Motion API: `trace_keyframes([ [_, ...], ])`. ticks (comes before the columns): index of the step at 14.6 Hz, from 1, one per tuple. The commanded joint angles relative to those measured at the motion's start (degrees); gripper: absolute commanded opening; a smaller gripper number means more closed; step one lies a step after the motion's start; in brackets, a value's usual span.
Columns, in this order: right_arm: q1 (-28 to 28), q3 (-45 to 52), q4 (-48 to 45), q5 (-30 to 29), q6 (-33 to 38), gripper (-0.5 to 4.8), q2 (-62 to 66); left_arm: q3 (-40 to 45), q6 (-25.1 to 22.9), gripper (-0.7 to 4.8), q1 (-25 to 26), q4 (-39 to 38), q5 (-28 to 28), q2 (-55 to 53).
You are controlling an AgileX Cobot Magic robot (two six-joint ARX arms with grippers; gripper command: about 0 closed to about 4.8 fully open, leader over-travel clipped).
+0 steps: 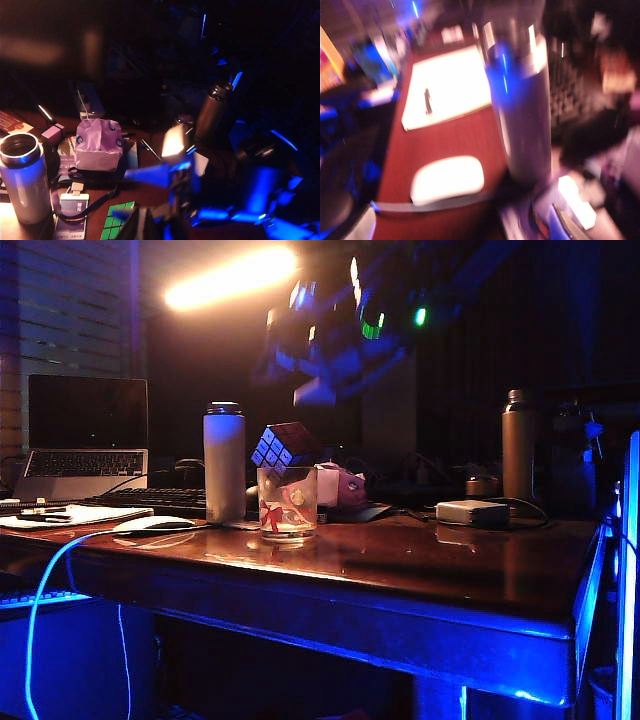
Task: Stack the Rubik's Cube on top of the glass cup.
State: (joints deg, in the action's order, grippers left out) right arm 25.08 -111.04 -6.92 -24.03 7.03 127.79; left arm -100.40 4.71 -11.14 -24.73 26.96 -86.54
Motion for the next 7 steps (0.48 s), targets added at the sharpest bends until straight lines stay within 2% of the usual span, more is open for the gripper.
trace_keyframes([
  [1, -0.5, -0.3, -1.1, 1.3, -0.3, 4.79, -3.9, -0.2, -1.4, -0.04, 0.0, 0.0, 0.3, 1.4],
  [2, -0.8, -0.3, -1.0, 1.6, -0.3, 4.79, -4.9, -0.2, -1.5, -0.04, 0.0, -0.5, 0.5, 1.7],
  [3, -1.2, -0.3, 0.0, 1.6, -0.3, 4.17, -7.0, -0.2, -3.0, -0.04, 0.0, -1.6, 2.7, 2.5],
  [5, -1.5, -0.3, 3.7, 1.6, -1.4, -0.19, -10.3, -0.2, -6.9, -0.04, 0.0, -4.3, 3.1, 4.5],
  [7, -2.1, -0.3, 10.7, 3.1, -5.5, -0.01, -14.1, -0.2, -8.6, -0.04, 0.0, -8.0, -1.7, 7.0],
])
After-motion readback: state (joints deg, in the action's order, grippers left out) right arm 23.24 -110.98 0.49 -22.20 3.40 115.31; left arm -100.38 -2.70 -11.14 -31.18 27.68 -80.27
